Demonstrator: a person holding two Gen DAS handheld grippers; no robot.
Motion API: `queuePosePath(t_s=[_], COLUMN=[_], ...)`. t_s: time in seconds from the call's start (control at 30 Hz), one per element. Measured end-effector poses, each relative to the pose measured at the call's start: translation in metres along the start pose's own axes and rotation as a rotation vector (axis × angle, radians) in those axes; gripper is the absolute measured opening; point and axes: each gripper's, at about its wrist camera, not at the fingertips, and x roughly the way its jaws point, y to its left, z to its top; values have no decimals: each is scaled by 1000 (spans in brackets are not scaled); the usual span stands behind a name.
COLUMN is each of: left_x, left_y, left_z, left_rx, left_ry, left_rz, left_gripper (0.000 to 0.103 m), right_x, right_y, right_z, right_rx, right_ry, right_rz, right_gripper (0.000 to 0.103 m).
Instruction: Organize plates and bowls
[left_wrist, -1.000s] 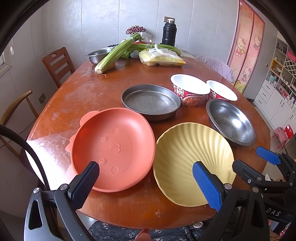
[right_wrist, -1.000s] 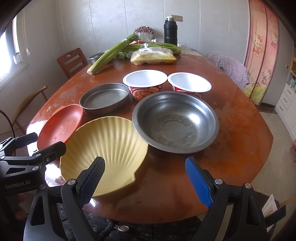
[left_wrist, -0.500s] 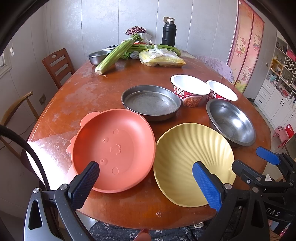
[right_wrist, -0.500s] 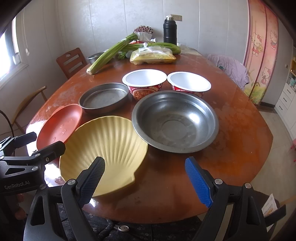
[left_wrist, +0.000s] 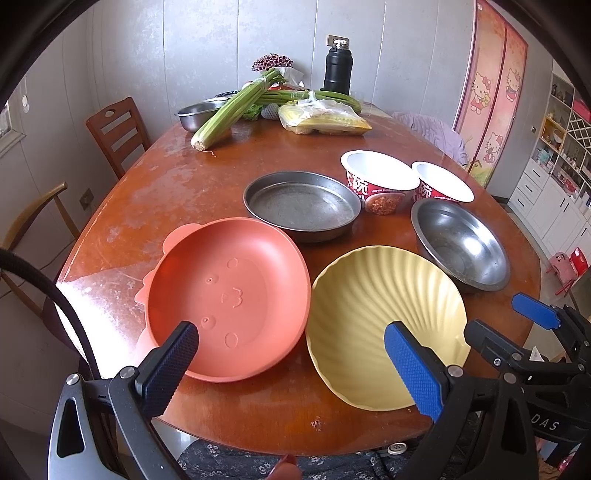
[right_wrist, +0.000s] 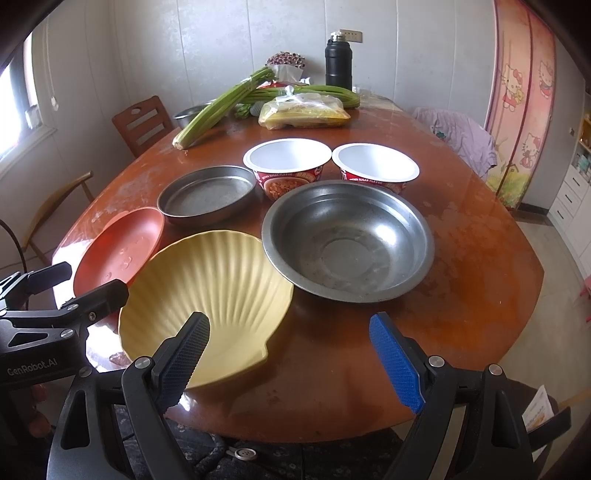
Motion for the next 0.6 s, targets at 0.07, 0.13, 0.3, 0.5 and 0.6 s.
queuePosePath(t_s=[0.07, 0.13, 0.3, 0.5, 0.6], left_x=[-1, -1, -2, -3, -4], left_y=[0, 0, 0, 2, 5], left_z=[0, 1, 1, 1, 2], left_rx=[1, 2, -1, -6, -10], left_ry=[-2, -4, -6, -10, -12], left_rz=[-1, 1, 3, 7, 11], left_gripper=[102, 102, 102, 102, 102], right_x=[0, -2, -4, -4, -3], right_y=[0, -1, 0, 3, 5], right_z=[0, 0, 0, 1, 3], right_rx=[-2, -2, -4, -13, -21], right_ry=[-1, -4, -6, -9, -8], right_rz=[0, 1, 2, 9, 11], right_gripper=[89, 89, 89, 89, 89])
